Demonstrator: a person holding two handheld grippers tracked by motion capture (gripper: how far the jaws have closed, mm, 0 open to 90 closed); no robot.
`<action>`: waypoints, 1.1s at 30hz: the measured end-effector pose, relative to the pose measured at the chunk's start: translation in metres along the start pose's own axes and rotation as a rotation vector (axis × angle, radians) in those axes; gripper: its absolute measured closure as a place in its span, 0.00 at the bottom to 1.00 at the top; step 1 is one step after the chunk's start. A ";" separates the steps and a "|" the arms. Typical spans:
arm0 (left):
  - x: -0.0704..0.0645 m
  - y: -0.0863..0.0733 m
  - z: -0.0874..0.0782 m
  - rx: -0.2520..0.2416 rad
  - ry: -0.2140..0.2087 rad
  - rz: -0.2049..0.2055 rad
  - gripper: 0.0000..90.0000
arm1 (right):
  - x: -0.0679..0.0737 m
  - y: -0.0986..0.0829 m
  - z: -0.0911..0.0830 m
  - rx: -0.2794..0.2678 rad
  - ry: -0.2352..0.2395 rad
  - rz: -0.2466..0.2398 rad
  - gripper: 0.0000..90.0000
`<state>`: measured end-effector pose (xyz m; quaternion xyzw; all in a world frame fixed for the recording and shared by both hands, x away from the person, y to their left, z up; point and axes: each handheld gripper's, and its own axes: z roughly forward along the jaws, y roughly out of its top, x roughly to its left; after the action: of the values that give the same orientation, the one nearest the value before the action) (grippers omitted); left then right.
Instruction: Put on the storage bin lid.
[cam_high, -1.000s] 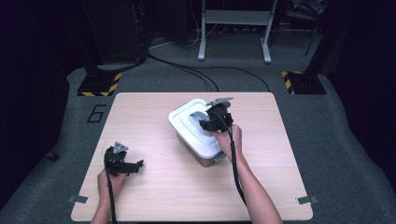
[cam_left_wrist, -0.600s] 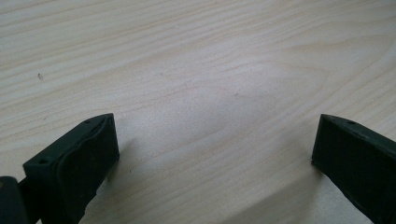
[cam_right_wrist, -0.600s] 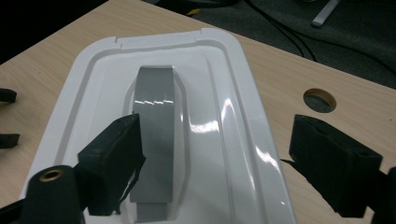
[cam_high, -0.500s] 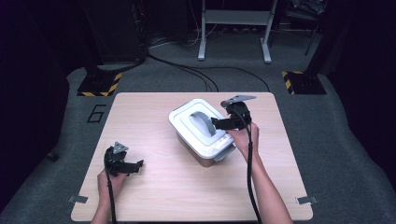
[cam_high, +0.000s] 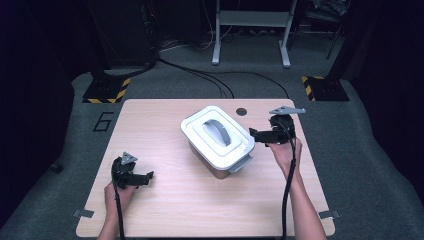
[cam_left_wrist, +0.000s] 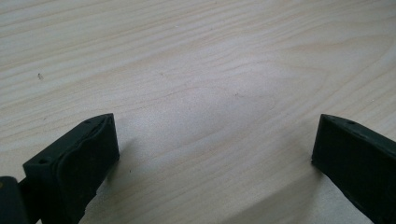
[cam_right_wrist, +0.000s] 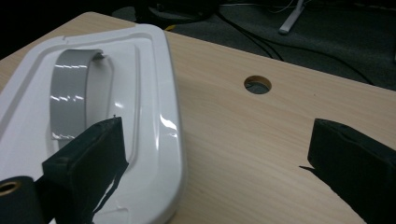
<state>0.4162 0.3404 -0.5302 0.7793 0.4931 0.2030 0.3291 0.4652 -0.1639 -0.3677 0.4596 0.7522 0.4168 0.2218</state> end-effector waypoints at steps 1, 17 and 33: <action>0.000 0.000 0.000 0.002 0.000 0.000 0.00 | -0.006 -0.006 -0.003 0.002 -0.011 0.007 0.03; 0.000 0.000 0.000 -0.001 0.001 -0.002 0.00 | -0.043 -0.075 -0.001 0.042 -0.071 0.098 0.02; 0.000 0.000 0.000 -0.004 0.002 -0.002 0.00 | -0.041 -0.162 0.023 0.160 -0.145 0.067 0.03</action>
<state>0.4162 0.3402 -0.5305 0.7780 0.4938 0.2045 0.3304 0.4195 -0.2273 -0.5168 0.5296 0.7494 0.3282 0.2242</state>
